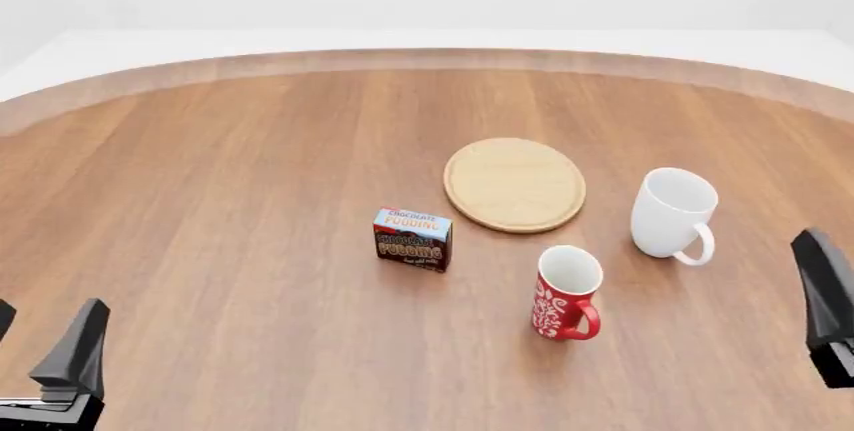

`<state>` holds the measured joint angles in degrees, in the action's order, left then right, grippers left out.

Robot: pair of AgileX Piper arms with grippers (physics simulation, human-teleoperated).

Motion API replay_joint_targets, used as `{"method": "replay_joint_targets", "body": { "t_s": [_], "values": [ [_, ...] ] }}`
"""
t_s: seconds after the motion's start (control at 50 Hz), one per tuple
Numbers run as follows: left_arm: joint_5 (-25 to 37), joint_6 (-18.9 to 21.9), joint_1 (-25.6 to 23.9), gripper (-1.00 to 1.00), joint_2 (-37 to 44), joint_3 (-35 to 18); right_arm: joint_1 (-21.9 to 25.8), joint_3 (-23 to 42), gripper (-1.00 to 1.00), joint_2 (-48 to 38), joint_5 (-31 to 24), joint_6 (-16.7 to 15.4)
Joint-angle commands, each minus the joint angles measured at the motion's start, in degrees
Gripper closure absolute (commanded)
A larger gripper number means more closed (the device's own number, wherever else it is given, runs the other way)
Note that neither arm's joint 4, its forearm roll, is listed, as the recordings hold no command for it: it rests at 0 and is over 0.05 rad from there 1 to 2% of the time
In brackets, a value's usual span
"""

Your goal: Put the chocolate pudding to the left of the plate.

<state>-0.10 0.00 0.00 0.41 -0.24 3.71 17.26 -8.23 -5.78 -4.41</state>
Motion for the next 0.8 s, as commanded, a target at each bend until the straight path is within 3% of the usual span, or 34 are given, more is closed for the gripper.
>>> {"method": "replay_joint_targets", "body": {
  "t_s": [0.02,0.04,0.12,0.28,0.36,0.52,0.8],
  "values": [
    [0.0,0.0,0.0,-1.0,0.01,0.0,4.86,15.04,-1.0,-16.86,-1.45,0.07],
    [0.0,0.0,0.0,-1.0,0.01,0.0,5.53,16.55,-1.0,-18.46,-1.94,0.81],
    [0.0,0.0,0.0,-1.0,0.01,0.0,7.88,20.5,-1.0,-23.81,-2.24,-5.05],
    [0.0,0.0,0.0,-1.0,0.01,0.0,11.31,27.03,-1.0,-33.09,-4.19,-8.02],
    [0.0,0.0,0.0,-1.0,0.01,0.0,14.0,31.03,-1.0,-38.52,-5.37,-11.84],
    [0.0,0.0,0.0,-1.0,0.01,0.0,16.25,35.45,-1.0,-46.24,-7.15,-12.3],
    [0.0,0.0,0.0,-1.0,0.01,0.0,19.07,38.88,-1.0,-56.27,-8.24,-16.6]
  ]
}}
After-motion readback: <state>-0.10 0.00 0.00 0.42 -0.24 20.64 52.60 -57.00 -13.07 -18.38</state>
